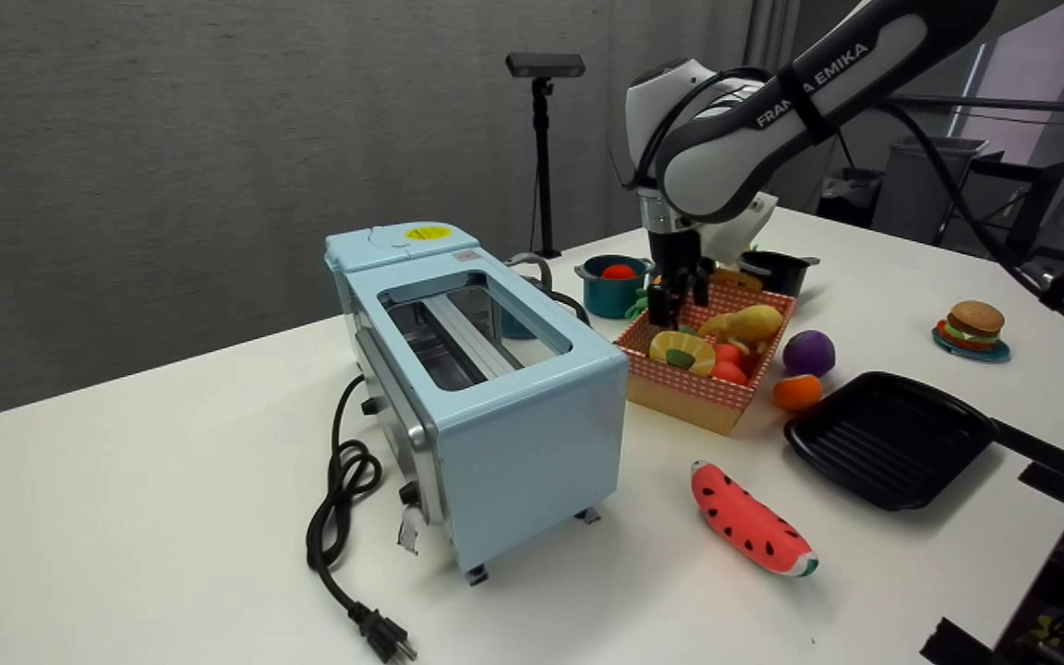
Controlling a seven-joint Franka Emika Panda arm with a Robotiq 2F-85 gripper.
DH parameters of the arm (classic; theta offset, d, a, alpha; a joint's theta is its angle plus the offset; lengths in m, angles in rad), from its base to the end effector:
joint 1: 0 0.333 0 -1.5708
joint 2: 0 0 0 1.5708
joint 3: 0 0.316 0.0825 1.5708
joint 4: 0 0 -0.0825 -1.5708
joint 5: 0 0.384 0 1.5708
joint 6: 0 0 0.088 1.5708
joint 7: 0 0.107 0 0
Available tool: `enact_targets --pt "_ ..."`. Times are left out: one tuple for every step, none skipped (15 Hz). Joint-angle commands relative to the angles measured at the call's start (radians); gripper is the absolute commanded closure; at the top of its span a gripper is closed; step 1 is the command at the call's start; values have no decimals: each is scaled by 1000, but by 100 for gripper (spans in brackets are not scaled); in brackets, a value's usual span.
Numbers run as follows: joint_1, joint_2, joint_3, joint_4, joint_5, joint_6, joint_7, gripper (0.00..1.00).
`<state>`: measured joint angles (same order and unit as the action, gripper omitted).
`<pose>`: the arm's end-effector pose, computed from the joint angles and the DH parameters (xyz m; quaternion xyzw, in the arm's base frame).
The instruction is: Remove the green object from the box and put it on the table
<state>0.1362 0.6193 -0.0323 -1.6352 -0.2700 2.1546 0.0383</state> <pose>0.6755 0.0620 0.2501 0.9851 0.1146 -0.0412 0.1211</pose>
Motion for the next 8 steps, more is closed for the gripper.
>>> enact_targets --pt "2 68 -7 100 -27 -49 -21 0" --pt "6 81 -9 114 -33 -52 -24 0" --pt "8 92 -10 125 -38 -55 -28 0" --pt "10 101 -10 133 -43 -58 -33 0" --pt "12 110 -10 140 -47 -63 -36 0" --pt "13 118 -10 147 -49 -65 -40 0" --pt "14 126 -8 157 -49 -71 -43 0" --pt "14 133 -7 167 -47 -73 -45 0"
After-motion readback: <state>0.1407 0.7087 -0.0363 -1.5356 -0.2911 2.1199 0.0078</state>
